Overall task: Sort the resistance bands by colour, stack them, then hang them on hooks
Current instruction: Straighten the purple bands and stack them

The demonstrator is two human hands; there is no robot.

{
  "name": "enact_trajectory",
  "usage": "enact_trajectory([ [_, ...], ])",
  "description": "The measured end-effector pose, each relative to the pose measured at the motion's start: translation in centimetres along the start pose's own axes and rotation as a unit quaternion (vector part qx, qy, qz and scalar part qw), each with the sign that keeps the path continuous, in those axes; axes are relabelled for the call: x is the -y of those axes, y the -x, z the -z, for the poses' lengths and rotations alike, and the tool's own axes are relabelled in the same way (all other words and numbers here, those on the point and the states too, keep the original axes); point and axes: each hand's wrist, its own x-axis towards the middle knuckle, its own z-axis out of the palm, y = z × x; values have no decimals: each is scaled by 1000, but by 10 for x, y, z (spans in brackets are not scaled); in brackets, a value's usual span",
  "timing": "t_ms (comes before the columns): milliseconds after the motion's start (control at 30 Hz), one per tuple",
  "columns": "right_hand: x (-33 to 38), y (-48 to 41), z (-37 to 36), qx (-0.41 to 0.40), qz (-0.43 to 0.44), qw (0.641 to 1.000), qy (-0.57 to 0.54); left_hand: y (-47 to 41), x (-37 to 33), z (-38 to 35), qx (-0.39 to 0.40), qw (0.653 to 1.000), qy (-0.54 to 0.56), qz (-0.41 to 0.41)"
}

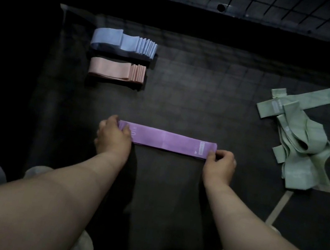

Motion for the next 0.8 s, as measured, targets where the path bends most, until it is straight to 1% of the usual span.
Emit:
enact_trajectory([
  [67,1,-3,-1,-2,-12,1000,-4,-3,0,0,-10,998,43,34],
  [133,1,-5,-2,3,-19,1000,-8,-7,2,-3,-8,997,56,58],
  [233,-1,-7,-7,8,-24,999,-20,-12,8,-9,5,996,67,58],
  [300,-1,-9,-9,6,-44,999,-31,-16,9,-13,7,993,91,74],
  [367,1,-11,-10,3,-78,995,-67,-20,9,-14,9,989,113,96],
  [433,4,-11,-9,-1,-107,989,-105,-22,9,-15,13,987,123,105],
  [500,6,-11,-8,-3,-120,986,-117,-23,10,-15,10,986,123,113],
  [667,8,-14,-8,4,-135,987,-90,-26,4,-15,0,980,127,155],
  [767,11,-16,-7,16,-148,986,-81,-31,2,-13,3,980,123,155],
  [800,13,-16,-6,18,-147,987,-57,-32,2,-12,4,981,122,152],
])
